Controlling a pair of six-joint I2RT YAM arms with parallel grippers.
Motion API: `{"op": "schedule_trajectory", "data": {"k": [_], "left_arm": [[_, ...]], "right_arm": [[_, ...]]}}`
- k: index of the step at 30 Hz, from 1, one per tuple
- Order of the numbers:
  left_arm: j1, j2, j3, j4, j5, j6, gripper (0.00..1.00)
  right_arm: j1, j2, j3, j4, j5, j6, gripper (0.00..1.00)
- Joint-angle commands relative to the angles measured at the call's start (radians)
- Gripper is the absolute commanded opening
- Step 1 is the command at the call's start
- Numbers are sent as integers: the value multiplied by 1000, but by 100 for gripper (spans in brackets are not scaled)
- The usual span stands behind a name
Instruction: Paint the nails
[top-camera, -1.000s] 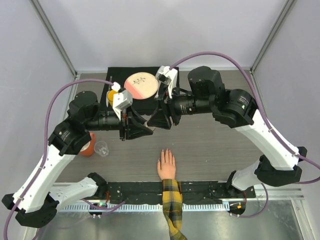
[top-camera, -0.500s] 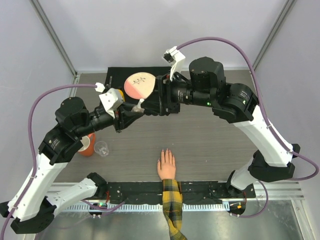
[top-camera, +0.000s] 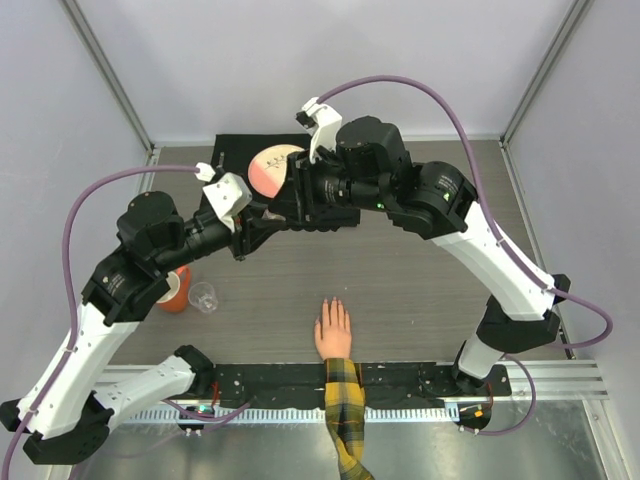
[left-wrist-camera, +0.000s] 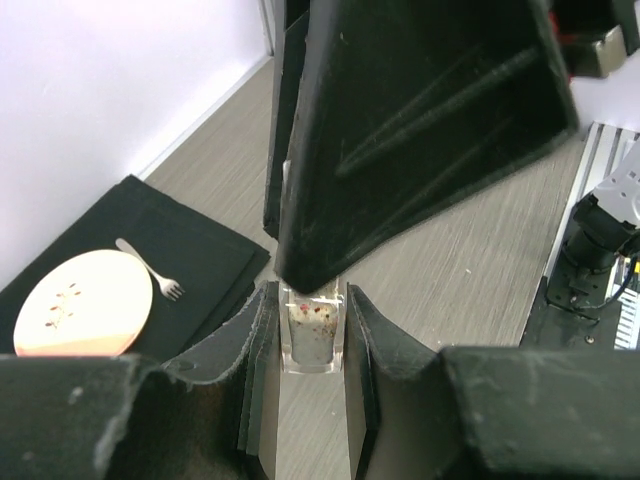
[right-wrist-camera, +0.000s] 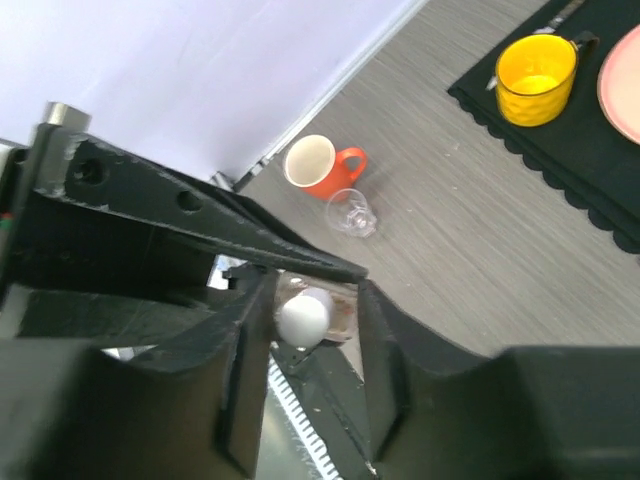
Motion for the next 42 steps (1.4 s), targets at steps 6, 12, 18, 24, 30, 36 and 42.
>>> {"op": "schedule_trajectory", "data": {"k": [6, 12, 18, 24, 30, 36, 42], "left_arm": [[-2, -20, 7, 28, 183, -33, 0], [-2, 89, 82, -71, 690, -212, 0], [-7, 51, 52, -4, 604, -240, 0], [-7, 62, 41, 41, 619, -277, 0], [-7, 40, 38, 47, 545, -240, 0], [-7, 49, 53, -42, 467, -166, 0], [-7, 42, 61, -88, 416, -117, 0]], "right_arm": [[8, -82, -92, 2, -127, -238, 1], [-168, -297, -467, 156, -585, -342, 1], [-242, -295, -506, 226, -789, -182, 1], [-242, -309, -486, 268, -754, -154, 1], [-242, -317, -454, 268, -653, -115, 1], [-237, -318, -402, 240, -557, -102, 1], [-239, -328, -393, 203, -537, -124, 1]]}}
